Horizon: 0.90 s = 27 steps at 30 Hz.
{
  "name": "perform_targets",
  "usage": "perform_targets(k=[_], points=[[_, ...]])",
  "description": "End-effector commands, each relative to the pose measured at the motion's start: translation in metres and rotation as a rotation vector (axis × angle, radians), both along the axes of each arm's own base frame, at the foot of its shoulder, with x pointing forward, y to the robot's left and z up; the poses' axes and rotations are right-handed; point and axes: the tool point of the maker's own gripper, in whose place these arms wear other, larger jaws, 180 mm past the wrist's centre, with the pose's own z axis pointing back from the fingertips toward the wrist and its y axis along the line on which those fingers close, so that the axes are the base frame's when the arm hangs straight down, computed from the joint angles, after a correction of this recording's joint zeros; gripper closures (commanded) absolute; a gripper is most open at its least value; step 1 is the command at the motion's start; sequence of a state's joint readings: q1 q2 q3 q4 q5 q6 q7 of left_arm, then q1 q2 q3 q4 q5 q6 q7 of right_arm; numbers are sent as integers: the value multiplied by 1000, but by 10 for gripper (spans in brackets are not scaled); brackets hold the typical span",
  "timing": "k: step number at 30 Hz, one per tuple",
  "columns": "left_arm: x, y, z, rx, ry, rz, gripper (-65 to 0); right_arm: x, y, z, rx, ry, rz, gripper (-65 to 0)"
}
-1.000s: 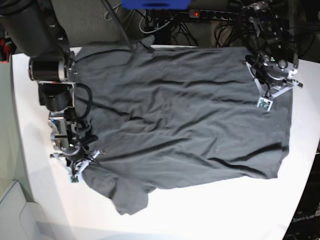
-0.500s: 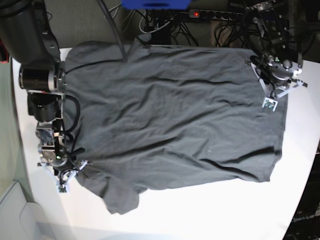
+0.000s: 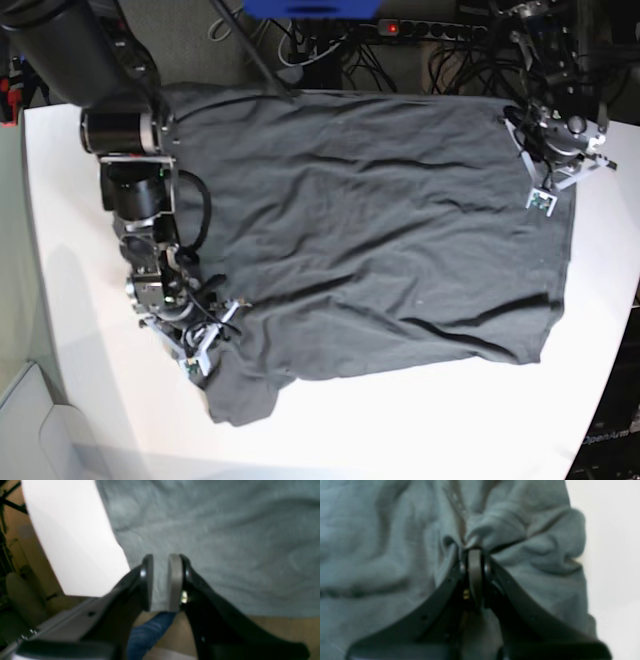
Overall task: Layout the t-shirt on the table in an organized manner, then fold the t-shirt properly
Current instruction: 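Pull the shirt's sides apart with both grippers to flatten it, then move both grippers to the shirt's hem side and grasp the edges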
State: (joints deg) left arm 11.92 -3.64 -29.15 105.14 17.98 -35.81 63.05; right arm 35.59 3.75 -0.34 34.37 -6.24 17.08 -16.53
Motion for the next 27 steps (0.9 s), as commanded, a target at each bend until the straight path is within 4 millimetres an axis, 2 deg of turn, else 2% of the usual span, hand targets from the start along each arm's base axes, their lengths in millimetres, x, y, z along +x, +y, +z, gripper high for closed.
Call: perform_targets(k=[1, 5, 8, 13, 16, 23, 27], points=[[8, 4, 10, 18, -38, -2, -108, 21, 2, 29, 12, -82, 4, 0], [9, 4, 10, 18, -42, -2, -108, 20, -3, 27, 5, -81, 1, 0], [9, 4, 7, 13, -34, 0, -108, 19, -27, 26, -25, -86, -23, 0], [9, 14, -10, 1, 19, 12, -107, 11, -73, 10, -51, -72, -77, 0], [10, 16, -10, 5, 20, 11, -107, 9, -94, 5, -61, -64, -105, 0], [23, 16, 13, 33, -47, 0, -108, 32, -126, 39, -118, -136, -211, 0], [30, 16, 23, 44, -78, -3, -108, 37, -128, 50, -125, -121, -214, 0]])
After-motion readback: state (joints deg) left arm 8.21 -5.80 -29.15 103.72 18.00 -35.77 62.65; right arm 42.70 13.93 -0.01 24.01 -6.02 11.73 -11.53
